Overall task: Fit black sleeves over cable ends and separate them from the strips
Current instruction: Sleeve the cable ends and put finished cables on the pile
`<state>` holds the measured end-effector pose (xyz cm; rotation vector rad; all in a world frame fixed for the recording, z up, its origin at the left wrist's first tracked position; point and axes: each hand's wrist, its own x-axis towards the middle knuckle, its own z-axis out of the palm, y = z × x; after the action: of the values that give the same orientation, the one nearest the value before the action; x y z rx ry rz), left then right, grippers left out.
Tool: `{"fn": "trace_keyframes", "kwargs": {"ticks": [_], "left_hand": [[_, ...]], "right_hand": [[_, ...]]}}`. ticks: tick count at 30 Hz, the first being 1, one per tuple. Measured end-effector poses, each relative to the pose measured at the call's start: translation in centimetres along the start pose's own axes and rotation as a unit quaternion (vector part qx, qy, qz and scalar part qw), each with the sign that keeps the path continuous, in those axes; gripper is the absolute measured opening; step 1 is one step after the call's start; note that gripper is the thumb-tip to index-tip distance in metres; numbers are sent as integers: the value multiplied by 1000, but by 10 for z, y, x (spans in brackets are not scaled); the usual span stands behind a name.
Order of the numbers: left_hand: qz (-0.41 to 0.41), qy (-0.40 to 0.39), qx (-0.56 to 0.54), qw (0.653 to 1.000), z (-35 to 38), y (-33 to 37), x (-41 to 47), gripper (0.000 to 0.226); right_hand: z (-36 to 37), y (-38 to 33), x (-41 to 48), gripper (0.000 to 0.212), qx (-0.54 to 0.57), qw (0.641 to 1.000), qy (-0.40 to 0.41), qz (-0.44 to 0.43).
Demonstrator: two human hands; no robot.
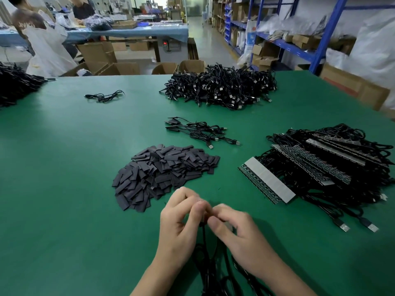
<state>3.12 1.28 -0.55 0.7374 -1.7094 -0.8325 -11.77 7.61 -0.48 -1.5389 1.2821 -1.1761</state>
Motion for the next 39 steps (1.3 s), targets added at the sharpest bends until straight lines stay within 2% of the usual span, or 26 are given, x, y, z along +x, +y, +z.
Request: {"fn": "trace_keyframes", "kwargs": {"ticks": [2,6,8,10,12,14,15,16,17,18,19,20,22,24,26,28,30,32,34,39], "left_hand": [[-9,-2,3,1000,1,1,0,47],[-25,-35,-12,999,2,7,0,46],[-34,-39,-42,998,2,10,1,50],[-22,-6,-31,999,-2,10,4,56],[-38,38,-3,999,-6,5,7,51],[-74,65,32,995,-9,0,8,48],[-88,77,49,992,-10,-2,8,46],[-99,88,61,989,-12,-5,9,41],[-107,94,71,987,-13,-7,11,36],[-113,92,84,986,-14,-9,15,27],[-120,78,103,984,-16,-12,19,16],[-127,54,127,982,-18,-15,25,14],[-133,-2,181,975,-21,-22,40,29],[-119,-41,246,961,-24,-28,60,39],[-92,-65,305,946,-24,-36,81,42],[-59,-93,355,928,-20,-43,102,44],[-22,-127,412,902,-15,-52,118,49],[16,-167,467,868,-11,-63,130,55],[31,-193,492,849,-10,-71,141,55],[55,-198,501,841,-7,-80,152,32]], "right_hand": [[2,-4,1,37,105,994,-26,32],[2,-7,4,30,193,980,-22,44],[-3,-7,3,32,275,959,-29,68],[-14,-7,1,35,388,918,-37,81],[-30,-10,0,36,488,869,-47,59],[-47,-12,1,27,608,789,-93,15],[-55,-14,2,24,642,759,-105,-1],[-62,-15,2,23,653,750,-103,-13],[-70,-16,2,23,643,760,-89,-21],[-77,-17,1,23,611,788,-66,-25],[-84,-19,-1,25,553,833,-28,-23],[-89,-20,-4,31,479,878,19,-11],[-92,-20,-6,43,302,948,95,30],[-87,-19,-4,38,125,984,107,68],[-74,-18,0,28,-28,991,86,99],[-59,-12,2,24,-153,977,101,109],[-45,-6,4,26,-234,959,118,103],[-37,0,6,27,-284,945,120,108],[-32,5,7,26,-324,932,113,116],[-32,13,9,24,-314,933,143,104]]}}
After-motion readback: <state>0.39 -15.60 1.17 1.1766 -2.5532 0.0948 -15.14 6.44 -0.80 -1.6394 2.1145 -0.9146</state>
